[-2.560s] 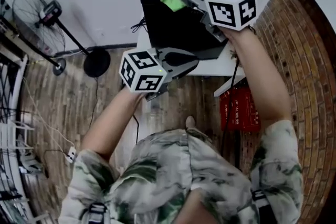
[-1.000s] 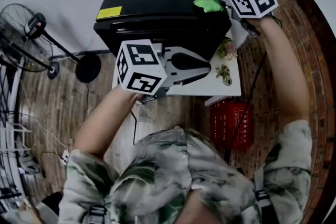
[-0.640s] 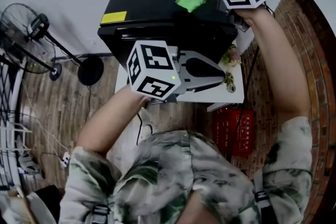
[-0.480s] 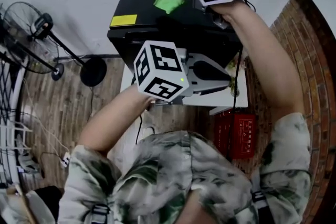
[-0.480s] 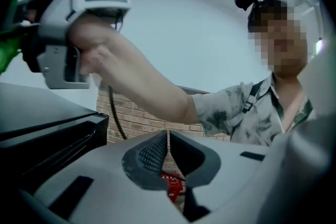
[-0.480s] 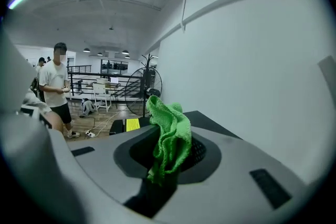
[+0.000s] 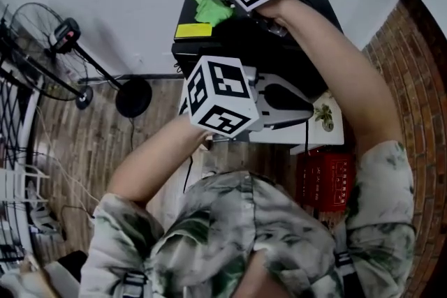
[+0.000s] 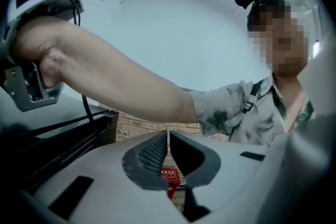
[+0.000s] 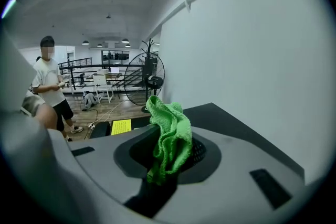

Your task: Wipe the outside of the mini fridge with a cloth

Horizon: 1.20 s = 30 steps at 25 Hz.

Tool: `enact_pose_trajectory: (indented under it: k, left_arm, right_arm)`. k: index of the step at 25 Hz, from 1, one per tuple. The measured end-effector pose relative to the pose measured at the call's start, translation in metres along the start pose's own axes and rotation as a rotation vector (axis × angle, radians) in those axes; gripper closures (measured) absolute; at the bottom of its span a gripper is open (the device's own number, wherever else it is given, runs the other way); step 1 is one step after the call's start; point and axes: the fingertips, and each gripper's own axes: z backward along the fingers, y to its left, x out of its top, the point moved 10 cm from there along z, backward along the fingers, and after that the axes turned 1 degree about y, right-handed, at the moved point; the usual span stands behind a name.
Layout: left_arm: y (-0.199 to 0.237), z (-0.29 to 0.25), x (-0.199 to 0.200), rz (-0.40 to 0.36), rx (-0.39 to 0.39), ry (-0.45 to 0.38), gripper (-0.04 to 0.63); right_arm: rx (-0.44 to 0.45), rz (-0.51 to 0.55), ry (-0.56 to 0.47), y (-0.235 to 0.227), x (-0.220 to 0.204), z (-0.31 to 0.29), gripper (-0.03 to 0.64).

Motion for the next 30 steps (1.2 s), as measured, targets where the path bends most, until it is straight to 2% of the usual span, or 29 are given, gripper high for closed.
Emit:
enact_pose_trajectory:
  k: [12,22,26,30]
  left_arm:
    - [0.009,-0.015,0.004,-0.012,-0.124,0.020,0.566]
    - [0.020,-0.039,0.010,-0.019,-0.193,0.018,0.566]
    - [0.023,-0.041,0.013,-0.022,-0.190,0.012,0.566]
    - [0.024,-0.038,0.014,-0.026,-0.182,0.010,0.566]
  right_arm:
    - [-0.212,-0.170,0.056,-0.071,-0.083,0.089,0.523]
    - [-0.392,-0.254,0.139,-0.118,-0.146,0.169,0.523]
    - [-0.400,-0.267,0.117,-0.122,-0.139,0.176,0.523]
    - [-0.339,-0.226,0.036,-0.110,-0.096,0.158,0.523]
